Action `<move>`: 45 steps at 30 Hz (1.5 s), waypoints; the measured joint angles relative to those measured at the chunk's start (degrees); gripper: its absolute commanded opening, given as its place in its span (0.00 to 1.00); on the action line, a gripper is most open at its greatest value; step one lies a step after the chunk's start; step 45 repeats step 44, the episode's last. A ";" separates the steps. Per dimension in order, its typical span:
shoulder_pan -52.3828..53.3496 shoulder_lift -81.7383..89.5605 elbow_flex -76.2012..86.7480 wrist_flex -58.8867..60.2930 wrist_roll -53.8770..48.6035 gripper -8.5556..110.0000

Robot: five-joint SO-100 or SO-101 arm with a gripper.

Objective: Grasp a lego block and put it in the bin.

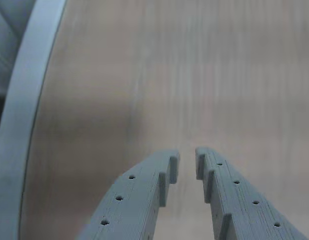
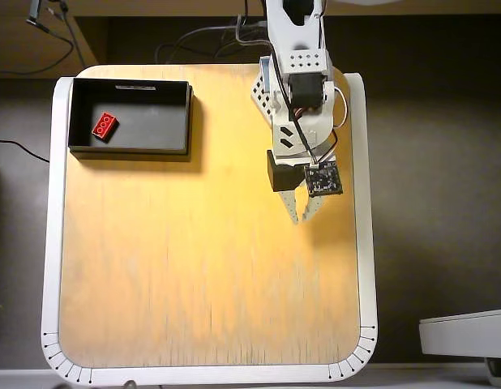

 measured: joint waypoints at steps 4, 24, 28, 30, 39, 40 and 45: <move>0.35 0.09 2.81 0.00 0.88 0.07; 4.75 0.09 7.91 8.09 1.85 0.07; 4.75 0.09 7.91 10.99 -3.96 0.08; 4.75 0.09 7.91 11.43 -6.77 0.08; 4.75 0.09 7.91 11.78 -9.93 0.08; 4.75 0.09 7.91 11.78 -9.93 0.08; 4.75 0.09 7.91 11.78 -9.93 0.08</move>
